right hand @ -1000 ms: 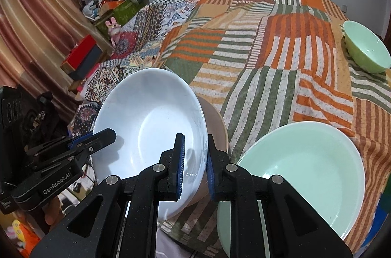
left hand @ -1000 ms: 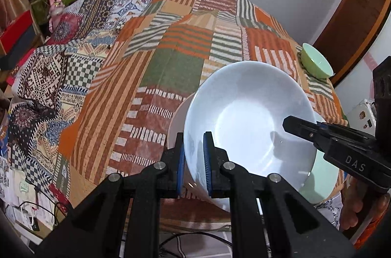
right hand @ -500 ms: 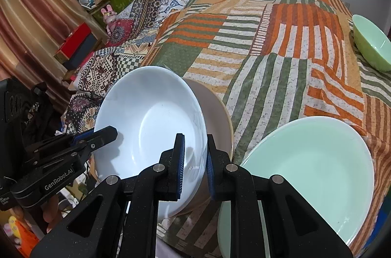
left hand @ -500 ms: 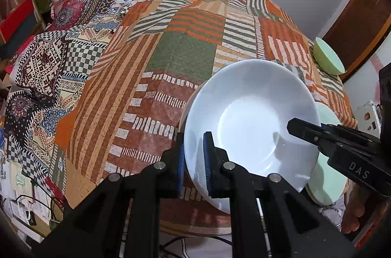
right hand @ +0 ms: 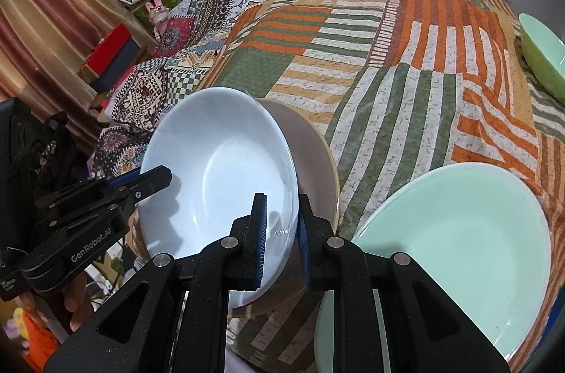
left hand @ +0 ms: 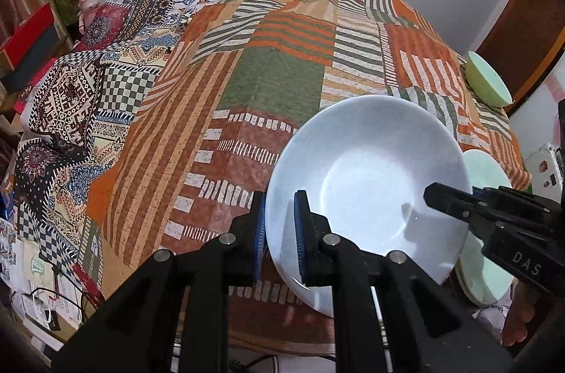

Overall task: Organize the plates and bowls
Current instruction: 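Lower the white bowl into the pale pink bowl with both tools, then open both tools and withdraw from the nested bowls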

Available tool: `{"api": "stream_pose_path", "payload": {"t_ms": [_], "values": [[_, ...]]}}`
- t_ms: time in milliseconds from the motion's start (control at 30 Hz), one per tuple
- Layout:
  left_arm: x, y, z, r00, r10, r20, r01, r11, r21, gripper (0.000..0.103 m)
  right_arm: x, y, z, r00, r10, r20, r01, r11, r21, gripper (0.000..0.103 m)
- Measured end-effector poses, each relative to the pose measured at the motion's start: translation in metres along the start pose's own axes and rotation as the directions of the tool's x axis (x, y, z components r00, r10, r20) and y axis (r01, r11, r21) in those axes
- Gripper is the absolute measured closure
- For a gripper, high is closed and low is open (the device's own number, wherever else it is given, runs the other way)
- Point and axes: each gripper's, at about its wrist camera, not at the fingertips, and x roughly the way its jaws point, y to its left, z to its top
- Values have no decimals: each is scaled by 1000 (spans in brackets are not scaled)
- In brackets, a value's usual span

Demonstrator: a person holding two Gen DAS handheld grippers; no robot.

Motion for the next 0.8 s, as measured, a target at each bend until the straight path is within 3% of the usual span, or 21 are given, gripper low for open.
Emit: {"api": "stream_pose_path", "payload": {"t_ms": [100,267,400,467,567,800], "values": [[2,0,-1,1000,11,1,-11,1000,5,90,-2,1,2,1000,-19,16,19,1000,-10,85],[1,-4,-1,1000,27,3,-28,999,24,90,-8,-4,1,999,-3,42,3,1000,-4,72],[-3,-6,0,1000,30,-1,-30,999,28,90,-9,-5,0,999,7,42,-6,1000,-4,71],[-9,-6,3,999,37,12,-37,999,29,90,-16,-7,1,998,2,57,-2,1000,-9,70],[-21,-10,8,999,31,35,-32,999,27,90,-30,-9,1,994,-19,105,21,1000,-23,59],[-65,-43,27,990,-7,144,-3,997,72,90,-67,-32,7,979,-31,199,33,999,-6,59]]}}
